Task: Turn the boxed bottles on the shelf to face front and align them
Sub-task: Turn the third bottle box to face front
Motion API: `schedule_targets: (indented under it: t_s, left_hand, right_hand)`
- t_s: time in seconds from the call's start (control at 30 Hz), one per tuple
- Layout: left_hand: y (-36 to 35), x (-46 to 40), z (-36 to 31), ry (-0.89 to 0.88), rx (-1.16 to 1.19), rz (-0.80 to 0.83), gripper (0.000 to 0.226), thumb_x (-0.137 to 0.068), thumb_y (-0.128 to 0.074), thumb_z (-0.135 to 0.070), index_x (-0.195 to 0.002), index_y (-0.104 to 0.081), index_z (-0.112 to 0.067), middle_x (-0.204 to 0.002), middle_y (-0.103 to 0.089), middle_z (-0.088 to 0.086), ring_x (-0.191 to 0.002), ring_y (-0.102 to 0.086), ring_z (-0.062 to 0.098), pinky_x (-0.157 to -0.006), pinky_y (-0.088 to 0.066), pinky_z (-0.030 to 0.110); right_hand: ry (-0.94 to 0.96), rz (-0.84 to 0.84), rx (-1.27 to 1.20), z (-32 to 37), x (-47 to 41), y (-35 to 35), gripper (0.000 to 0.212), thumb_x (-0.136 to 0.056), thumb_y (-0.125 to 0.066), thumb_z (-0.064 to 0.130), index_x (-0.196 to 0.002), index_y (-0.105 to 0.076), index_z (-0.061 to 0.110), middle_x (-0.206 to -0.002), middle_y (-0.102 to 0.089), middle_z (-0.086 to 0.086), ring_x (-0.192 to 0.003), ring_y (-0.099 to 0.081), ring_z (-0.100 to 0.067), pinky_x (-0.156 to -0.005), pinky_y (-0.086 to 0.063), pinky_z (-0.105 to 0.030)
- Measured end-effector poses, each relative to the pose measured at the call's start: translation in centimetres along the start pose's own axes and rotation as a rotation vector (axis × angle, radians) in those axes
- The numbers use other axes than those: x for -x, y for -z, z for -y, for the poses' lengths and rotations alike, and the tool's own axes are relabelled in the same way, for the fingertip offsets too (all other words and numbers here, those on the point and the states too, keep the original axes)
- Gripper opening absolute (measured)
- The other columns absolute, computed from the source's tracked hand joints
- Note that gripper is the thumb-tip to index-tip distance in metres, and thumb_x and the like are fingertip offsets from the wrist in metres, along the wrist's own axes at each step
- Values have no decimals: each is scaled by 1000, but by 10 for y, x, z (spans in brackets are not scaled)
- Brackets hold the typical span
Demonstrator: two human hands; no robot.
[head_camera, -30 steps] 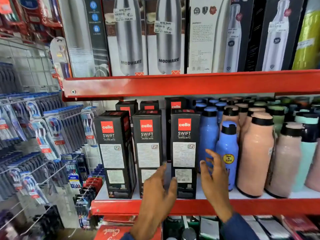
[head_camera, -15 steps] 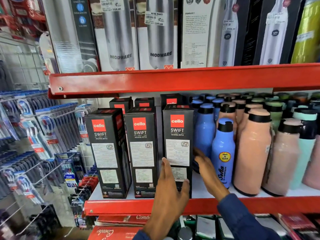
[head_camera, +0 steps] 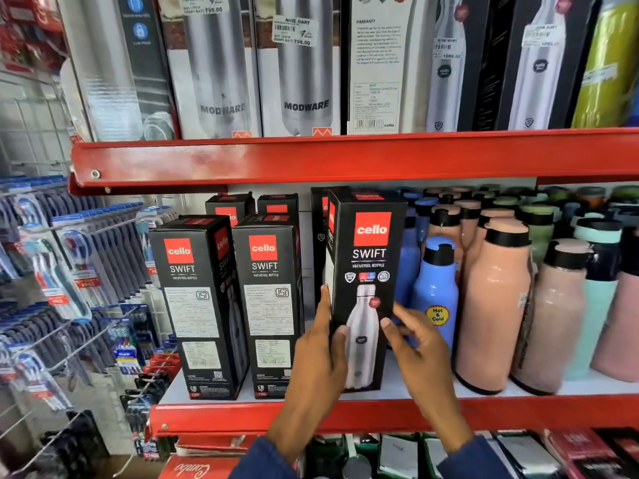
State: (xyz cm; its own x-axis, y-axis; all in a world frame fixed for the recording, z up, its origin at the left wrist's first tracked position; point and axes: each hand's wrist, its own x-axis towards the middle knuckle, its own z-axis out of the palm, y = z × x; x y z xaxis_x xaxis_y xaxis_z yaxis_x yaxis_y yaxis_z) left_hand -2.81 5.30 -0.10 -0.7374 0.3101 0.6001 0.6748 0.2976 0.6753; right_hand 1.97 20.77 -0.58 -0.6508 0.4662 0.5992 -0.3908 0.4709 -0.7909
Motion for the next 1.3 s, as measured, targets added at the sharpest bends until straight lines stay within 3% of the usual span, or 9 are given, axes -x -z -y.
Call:
schedule_targets:
  t_s: [0.07, 0.2, 0.5, 0.77, 0.83, 0.93, 1.07, 1.2, 1.3]
  left_hand:
    - [0, -3, 7, 27, 11, 6, 63, -103, -44, -26, -156, -12, -39, -100, -77, 9, -74, -71, 18, -73, -58, 34]
    - [-2, -4, 16, 75, 18, 38, 62, -102, -47, -18, -155, -20, -35, -89, -72, -5, -62, -65, 11, -61, -47, 8]
    - [-9, 0, 26, 105, -46, 16, 62, -102, -47, -22, -156, -19, -30, -68, -70, 5, -48, -58, 6, -51, -44, 18]
    - [1, 13, 16, 102, -95, 29, 56, -101, -49, -21, -153, -28, -23, -52, -54, 0, -46, -49, 11, -45, -33, 19]
    - [14, 24, 12, 38, -142, 35, 41, -99, -52, -21, -137, -47, -37, -54, -55, -5, -46, -49, 13, -48, -35, 15]
    - [42, 47, 11, 47, -181, -59, 16, -94, -63, -25, -106, -71, -29, -72, -72, -11, -58, -65, 2, -65, -58, 14]
    - [75, 50, 21, 166, -283, -258, 38, -90, -67, -29, -123, -68, -11, -88, -80, 7, -68, -71, 10, -67, -52, 11]
    - [90, 35, 16, 249, -349, -214, 58, -92, -64, -34, -139, -52, -2, -65, -72, 6, -46, -51, 2, -54, -41, 9]
    - [88, 30, 19, 263, -320, -174, 63, -93, -62, -34, -144, -43, -3, -57, -62, -1, -44, -48, 1, -47, -35, 13]
  right_hand:
    - [7, -20, 38, -1, 4, -4, 36, -88, -65, 15, -124, -64, 17, -105, -64, 1, -92, -64, -5, -75, -45, -3]
    - [4, -24, 70, -8, 10, -12, 35, -88, -66, 14, -123, -64, 16, -98, -60, 11, -88, -61, 4, -70, -46, -3]
    - [-8, -6, 121, -19, 5, -20, 38, -89, -62, 5, -125, -62, 15, -104, -61, -4, -92, -57, 14, -74, -44, -1]
    - [-60, -20, 72, -20, 18, -12, 41, -89, -63, 10, -129, -59, 20, -109, -61, -1, -97, -61, 1, -78, -49, -5]
    - [-52, -119, 66, -11, 26, -9, 37, -88, -64, 8, -122, -63, 24, -106, -62, 2, -93, -64, -3, -74, -50, -6]
    - [11, -238, 57, 9, 43, -12, 37, -85, -63, -1, -107, -68, 28, -100, -67, 9, -86, -67, -8, -72, -51, -10]
    - [-27, 35, 0, 36, 61, -45, 32, -90, -59, 12, -116, -67, 28, -108, -71, 13, -96, -66, 2, -80, -50, -10]
    - [-54, 256, 41, 44, 60, -86, 47, -97, -47, 28, -143, -42, 24, -139, -51, 14, -128, -47, 3, -108, -39, -21]
    - [-95, 300, 106, 45, 51, -104, 53, -97, -40, 28, -149, -28, 24, -129, -53, 16, -119, -51, 0, -107, -38, -27]
